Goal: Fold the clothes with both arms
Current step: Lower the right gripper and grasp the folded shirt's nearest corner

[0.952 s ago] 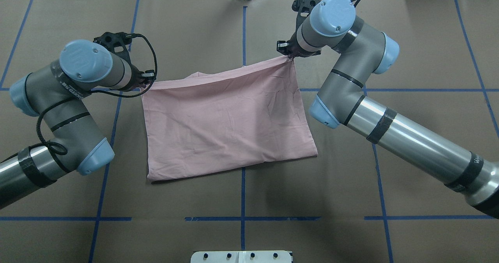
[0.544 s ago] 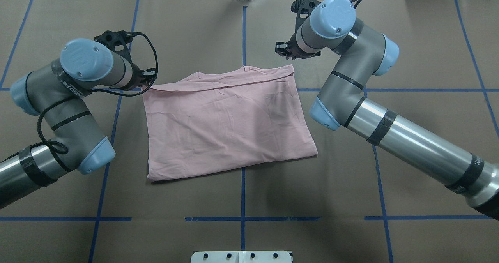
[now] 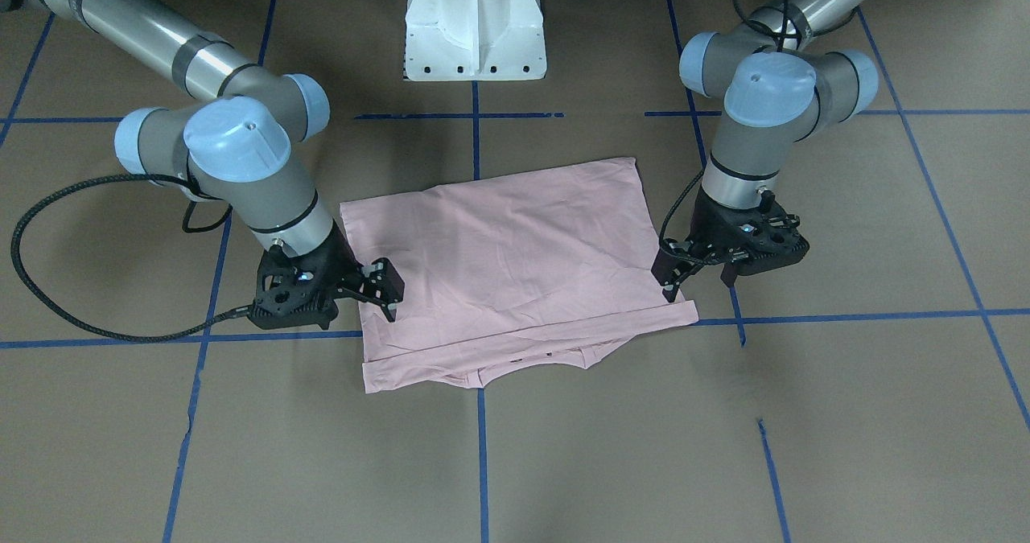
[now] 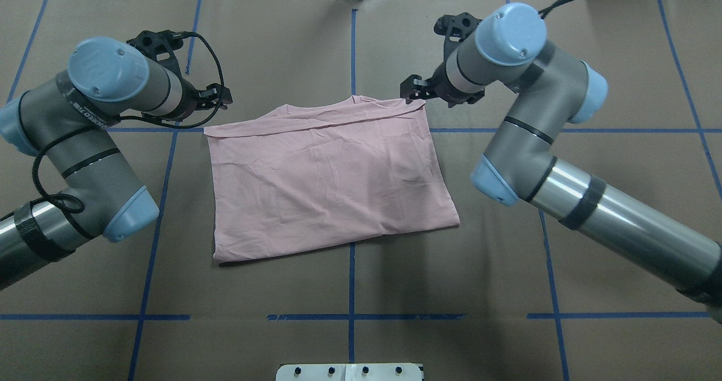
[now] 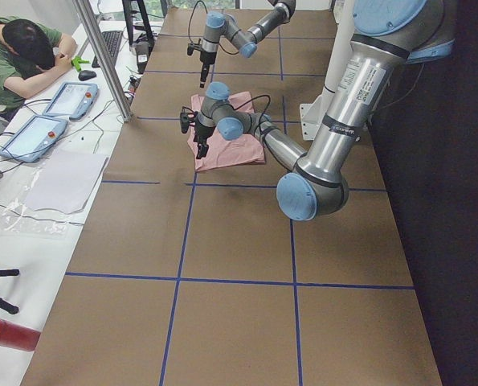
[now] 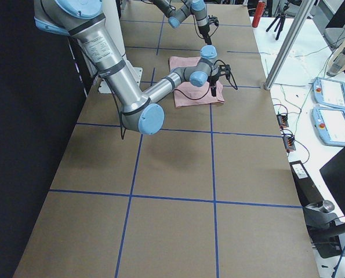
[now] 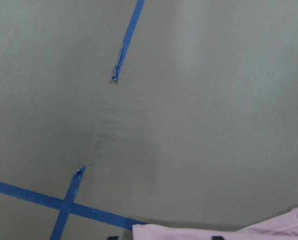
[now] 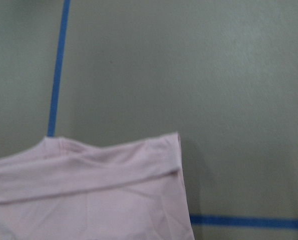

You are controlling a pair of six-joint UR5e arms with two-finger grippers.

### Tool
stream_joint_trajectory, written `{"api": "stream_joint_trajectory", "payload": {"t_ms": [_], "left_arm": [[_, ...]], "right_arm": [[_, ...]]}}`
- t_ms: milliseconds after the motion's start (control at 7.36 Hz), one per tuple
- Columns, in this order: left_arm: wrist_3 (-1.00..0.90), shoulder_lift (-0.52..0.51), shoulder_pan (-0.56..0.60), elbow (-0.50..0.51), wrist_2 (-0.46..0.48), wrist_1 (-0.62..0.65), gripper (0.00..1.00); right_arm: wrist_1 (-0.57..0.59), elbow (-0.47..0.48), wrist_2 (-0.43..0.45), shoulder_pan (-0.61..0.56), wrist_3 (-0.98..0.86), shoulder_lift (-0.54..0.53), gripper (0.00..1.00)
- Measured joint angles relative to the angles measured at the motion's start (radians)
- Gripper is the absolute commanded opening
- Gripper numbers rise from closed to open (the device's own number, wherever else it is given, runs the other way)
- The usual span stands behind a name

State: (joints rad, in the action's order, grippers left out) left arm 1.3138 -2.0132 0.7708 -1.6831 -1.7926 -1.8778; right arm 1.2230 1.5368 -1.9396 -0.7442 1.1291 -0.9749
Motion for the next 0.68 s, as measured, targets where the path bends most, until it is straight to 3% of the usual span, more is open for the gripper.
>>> {"api": "stream_joint_trajectory", "payload": {"t_ms": [272,680], "left_arm": [[0.008,0.009,0.002,-0.062,-0.029,0.009,1.0],[0.011,0.011,0.002,-0.107,-0.033,0.011,1.0]], "right_arm": [[0.188,0.187,0.007,0.096,0.097,-0.108,1.0],[0.229,0.221,0.07,0.228,0.213,-0.162,1.0]]}}
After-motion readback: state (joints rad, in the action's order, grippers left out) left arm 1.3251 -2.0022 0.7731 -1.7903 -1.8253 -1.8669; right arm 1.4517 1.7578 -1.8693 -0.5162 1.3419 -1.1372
